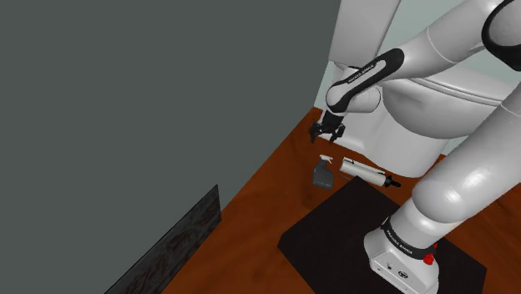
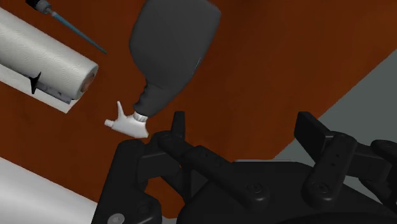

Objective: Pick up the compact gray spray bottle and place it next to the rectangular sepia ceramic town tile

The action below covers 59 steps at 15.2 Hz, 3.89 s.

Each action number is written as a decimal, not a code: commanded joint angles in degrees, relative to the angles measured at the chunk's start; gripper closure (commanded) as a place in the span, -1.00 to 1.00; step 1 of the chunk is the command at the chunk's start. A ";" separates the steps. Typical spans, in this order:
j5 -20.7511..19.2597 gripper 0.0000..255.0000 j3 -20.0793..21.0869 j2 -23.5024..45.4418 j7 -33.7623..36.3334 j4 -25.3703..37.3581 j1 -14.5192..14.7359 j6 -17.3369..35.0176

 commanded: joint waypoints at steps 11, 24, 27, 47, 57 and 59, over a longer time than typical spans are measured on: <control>7.40 -1.00 -0.97 25.93 0.43 9.50 -5.38 12.72; 9.74 -1.00 1.63 33.95 -1.05 12.33 -7.91 17.78; 9.74 -1.00 1.63 33.95 -1.05 12.33 -7.91 17.78; 7.19 1.00 -1.73 25.31 1.06 9.33 -5.16 12.02; 3.29 1.00 -4.89 16.99 3.99 7.60 -2.82 5.53; 2.43 1.00 -5.41 15.38 4.62 7.42 -2.47 4.15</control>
